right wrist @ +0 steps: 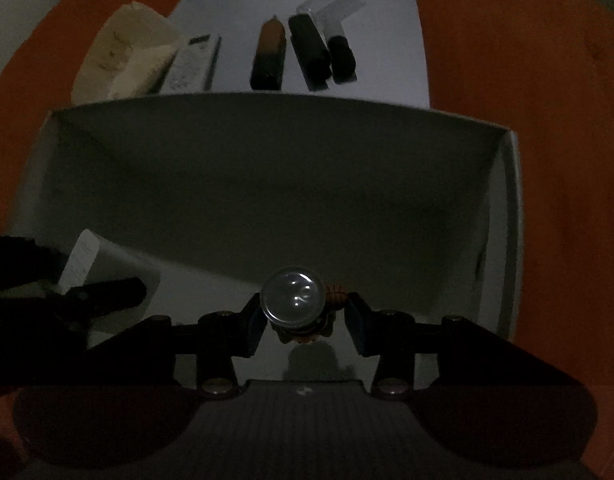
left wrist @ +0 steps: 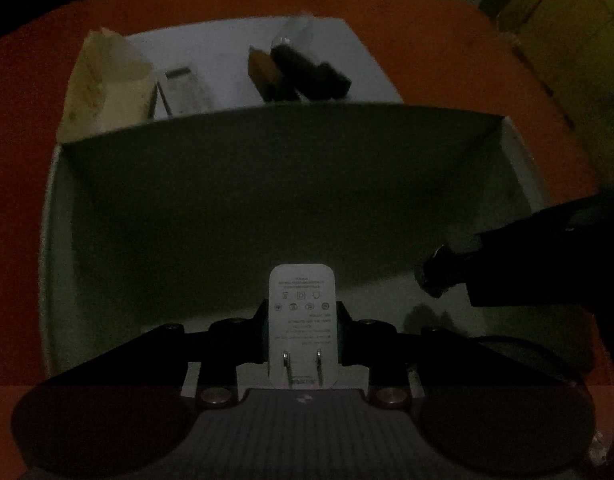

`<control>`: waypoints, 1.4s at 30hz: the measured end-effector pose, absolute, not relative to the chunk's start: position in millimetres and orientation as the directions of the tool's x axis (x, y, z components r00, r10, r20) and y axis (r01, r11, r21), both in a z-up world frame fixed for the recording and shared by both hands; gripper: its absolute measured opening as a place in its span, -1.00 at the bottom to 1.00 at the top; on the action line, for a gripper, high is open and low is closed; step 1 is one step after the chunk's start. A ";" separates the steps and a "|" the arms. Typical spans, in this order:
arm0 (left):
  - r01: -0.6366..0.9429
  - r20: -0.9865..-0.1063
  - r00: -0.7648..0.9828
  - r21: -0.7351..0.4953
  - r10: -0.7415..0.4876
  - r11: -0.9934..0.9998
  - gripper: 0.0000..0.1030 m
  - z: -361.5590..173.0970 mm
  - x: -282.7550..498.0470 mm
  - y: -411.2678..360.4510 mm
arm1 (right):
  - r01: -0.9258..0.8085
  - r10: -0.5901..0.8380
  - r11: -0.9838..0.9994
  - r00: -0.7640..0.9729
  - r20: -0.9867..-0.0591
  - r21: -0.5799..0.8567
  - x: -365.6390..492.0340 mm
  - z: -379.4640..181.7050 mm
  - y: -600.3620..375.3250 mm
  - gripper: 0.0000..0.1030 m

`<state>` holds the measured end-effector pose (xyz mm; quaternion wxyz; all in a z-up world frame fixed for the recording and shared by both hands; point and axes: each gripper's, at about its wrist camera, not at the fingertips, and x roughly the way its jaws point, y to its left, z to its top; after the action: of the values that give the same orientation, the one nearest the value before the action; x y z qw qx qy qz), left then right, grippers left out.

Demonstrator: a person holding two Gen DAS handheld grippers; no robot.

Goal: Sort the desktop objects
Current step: 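Lower the charger into the white box with the left tool while the right tool drops the figurine in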

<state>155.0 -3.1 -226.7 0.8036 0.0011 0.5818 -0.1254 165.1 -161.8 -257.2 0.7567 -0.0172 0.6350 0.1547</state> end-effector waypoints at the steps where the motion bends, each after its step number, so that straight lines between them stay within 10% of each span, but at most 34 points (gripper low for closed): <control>1: 0.202 -0.937 0.288 -0.142 -0.197 0.969 -0.52 -229.6 155.3 -4.8 | -0.254 0.209 0.952 0.143 -0.968 0.168 165.5 -259.6 -161.1 -0.11; 38: 0.146 -0.971 0.215 -0.078 -0.108 0.986 -0.52 -276.5 163.5 -15.5 | -0.278 0.137 0.956 0.129 -0.982 0.097 180.5 -304.8 -143.0 -0.10; 42: 0.131 -0.968 0.226 -0.086 -0.114 0.988 -0.18 -274.8 164.4 -11.9 | -0.282 0.138 0.954 0.106 -0.985 0.103 183.4 -309.7 -142.4 0.02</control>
<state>164.4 -11.9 -274.8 0.7828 0.0068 0.6173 -0.0780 183.4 -142.4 -309.7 0.7418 -0.0551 0.6533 0.1413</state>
